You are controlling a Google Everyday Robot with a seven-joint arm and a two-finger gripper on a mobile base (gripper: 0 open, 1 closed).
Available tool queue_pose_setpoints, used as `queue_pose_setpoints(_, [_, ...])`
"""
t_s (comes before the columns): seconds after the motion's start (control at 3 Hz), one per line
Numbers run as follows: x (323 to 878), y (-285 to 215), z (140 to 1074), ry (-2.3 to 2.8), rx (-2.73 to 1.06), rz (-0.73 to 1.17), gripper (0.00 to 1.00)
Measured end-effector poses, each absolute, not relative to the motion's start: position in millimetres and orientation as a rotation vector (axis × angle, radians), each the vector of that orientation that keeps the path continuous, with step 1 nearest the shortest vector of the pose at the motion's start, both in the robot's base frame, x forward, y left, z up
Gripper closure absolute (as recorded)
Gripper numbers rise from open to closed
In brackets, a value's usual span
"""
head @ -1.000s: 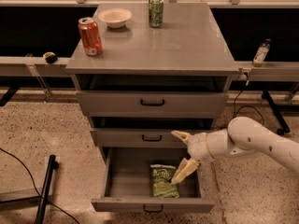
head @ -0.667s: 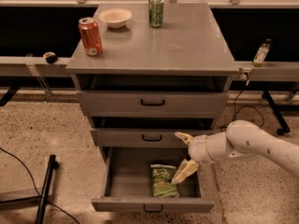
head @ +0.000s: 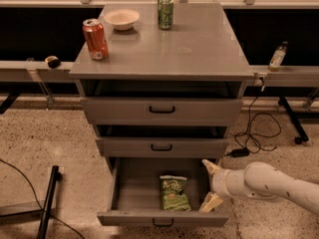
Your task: Pick green jalapeno chip bag from bottom drawer and place on counter
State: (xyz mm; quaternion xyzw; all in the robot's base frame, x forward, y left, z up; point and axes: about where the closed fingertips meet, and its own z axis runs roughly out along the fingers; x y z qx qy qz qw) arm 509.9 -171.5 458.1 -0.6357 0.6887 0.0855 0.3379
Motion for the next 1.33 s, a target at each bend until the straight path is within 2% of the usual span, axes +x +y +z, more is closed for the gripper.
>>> queue_pose_setpoints(0.33, [529.2, -181.7, 459.1, 1.792, -1.615, 0.115, 0.00])
queue_pose_setpoints(0.67, [529.3, -181.6, 459.0, 1.792, -1.615, 0.116, 0.00])
queue_pose_setpoints(1.33, [572.1, -156.6, 385.2, 1.769, -1.566, 0.357, 0.00])
